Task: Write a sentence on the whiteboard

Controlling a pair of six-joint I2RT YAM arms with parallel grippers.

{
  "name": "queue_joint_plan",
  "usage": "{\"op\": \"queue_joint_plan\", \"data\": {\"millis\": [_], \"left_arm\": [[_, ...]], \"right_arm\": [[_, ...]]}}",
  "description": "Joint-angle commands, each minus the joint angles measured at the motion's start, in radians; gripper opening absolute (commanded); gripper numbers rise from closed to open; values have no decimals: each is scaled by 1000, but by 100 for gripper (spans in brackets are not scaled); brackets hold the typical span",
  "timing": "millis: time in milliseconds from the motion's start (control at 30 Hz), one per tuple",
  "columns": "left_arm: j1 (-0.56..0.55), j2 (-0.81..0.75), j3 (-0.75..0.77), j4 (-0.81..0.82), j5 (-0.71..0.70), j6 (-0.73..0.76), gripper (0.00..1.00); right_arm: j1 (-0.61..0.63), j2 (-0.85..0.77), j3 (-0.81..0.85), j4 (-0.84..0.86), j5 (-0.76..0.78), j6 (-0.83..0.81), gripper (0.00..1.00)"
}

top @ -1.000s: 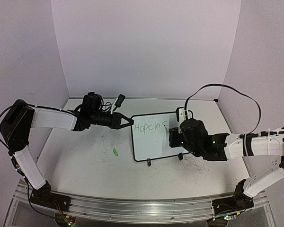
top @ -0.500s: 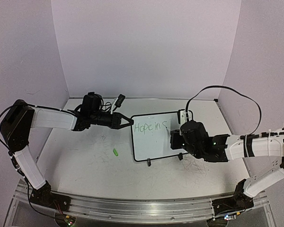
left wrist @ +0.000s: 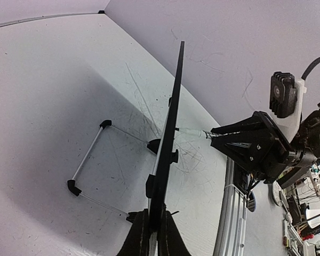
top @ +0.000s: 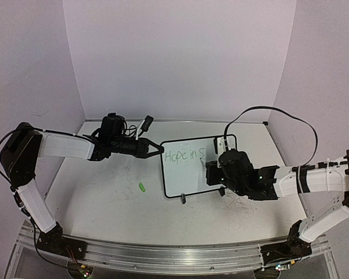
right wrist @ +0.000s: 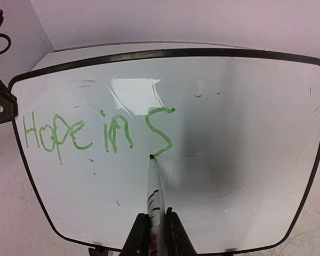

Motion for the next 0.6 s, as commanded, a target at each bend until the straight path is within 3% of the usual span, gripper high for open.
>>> {"op": "queue_joint_plan", "data": {"millis": [0, 167, 567], "left_arm": [[6, -55, -2, 27, 3, 13, 0], [6, -55, -2, 27, 1, 16, 0], [6, -56, -5, 27, 0, 17, 0]], "right_arm": [[-2, -56, -3, 5, 14, -9, 0], [-20, -134, -36, -5, 29, -14, 0], [-42, -68, 17, 18, 21, -53, 0]]}}
